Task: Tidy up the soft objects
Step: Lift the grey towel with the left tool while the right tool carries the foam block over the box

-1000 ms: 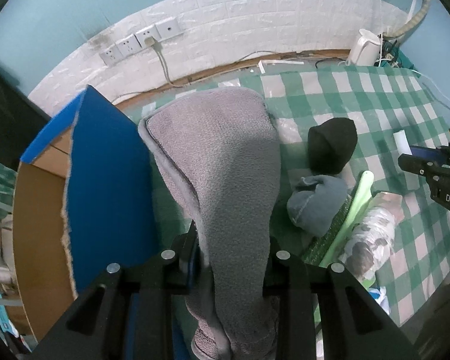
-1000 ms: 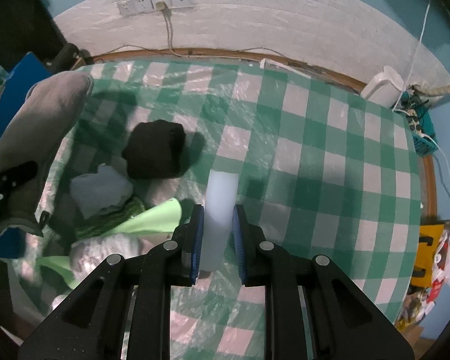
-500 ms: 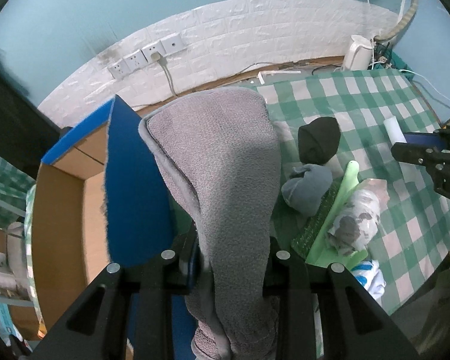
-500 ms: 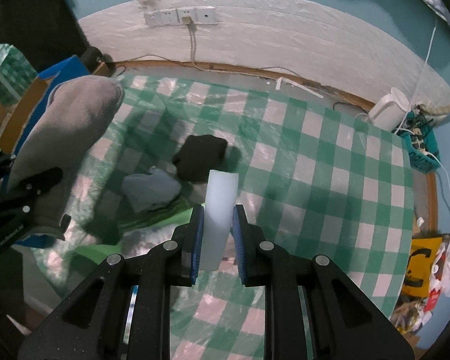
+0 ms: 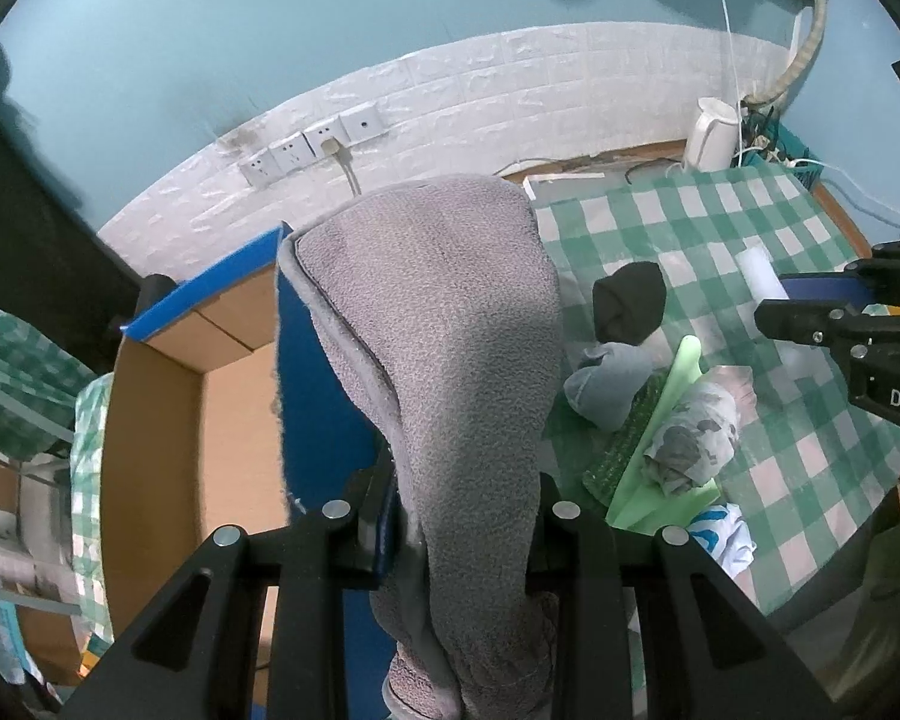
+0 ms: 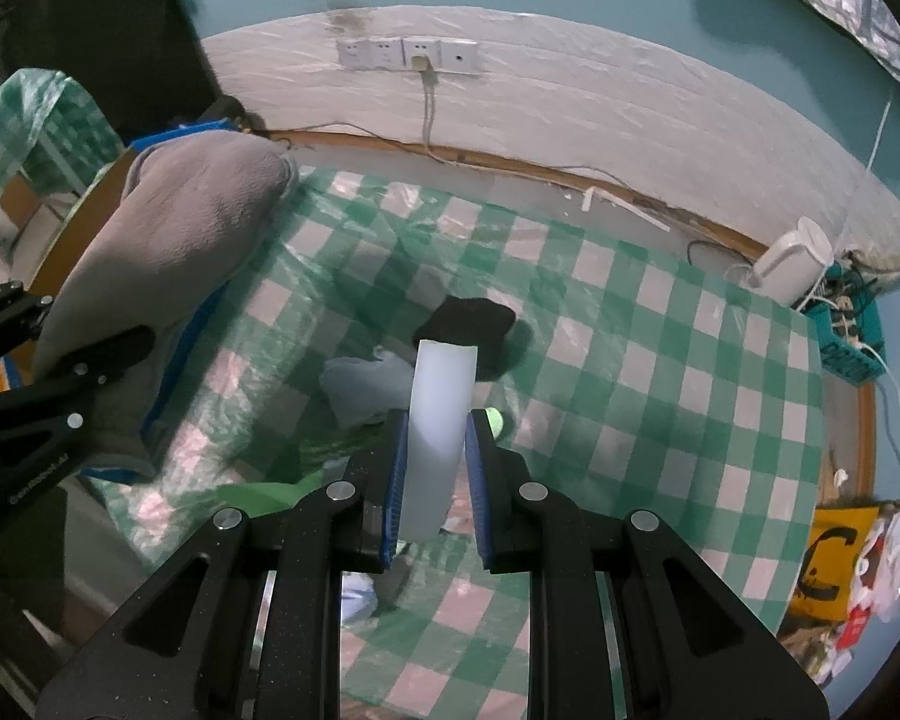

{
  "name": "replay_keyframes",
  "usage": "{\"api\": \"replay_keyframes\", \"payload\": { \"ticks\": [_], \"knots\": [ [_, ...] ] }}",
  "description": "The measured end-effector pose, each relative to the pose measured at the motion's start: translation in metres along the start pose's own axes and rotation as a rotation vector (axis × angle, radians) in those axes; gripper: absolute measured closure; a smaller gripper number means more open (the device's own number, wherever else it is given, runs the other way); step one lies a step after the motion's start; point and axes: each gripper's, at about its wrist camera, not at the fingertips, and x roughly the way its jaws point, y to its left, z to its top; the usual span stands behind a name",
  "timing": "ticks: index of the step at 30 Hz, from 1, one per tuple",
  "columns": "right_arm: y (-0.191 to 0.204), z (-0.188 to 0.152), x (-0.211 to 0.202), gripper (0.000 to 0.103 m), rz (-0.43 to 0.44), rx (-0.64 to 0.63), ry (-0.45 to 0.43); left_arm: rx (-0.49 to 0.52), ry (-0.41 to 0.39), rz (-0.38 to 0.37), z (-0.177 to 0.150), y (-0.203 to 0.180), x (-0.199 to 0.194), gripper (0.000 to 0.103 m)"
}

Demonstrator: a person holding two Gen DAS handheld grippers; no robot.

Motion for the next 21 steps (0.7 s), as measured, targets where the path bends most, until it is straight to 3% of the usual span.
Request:
{"api": "replay_keyframes", "payload": {
  "ticks": [12,21],
  "knots": [
    [0.034,0.018,-0.016,0.084,0.037,-0.057,-0.039,-0.032,-0.08,0.01,0.0,0.019,-0.034,0.074],
    [0.075,0.042,-0.026,0.084,0.072,-0.123,-0.075,-0.058,-0.125,0.068,-0.008,0.041,-0.052,0.074]
  ]
}}
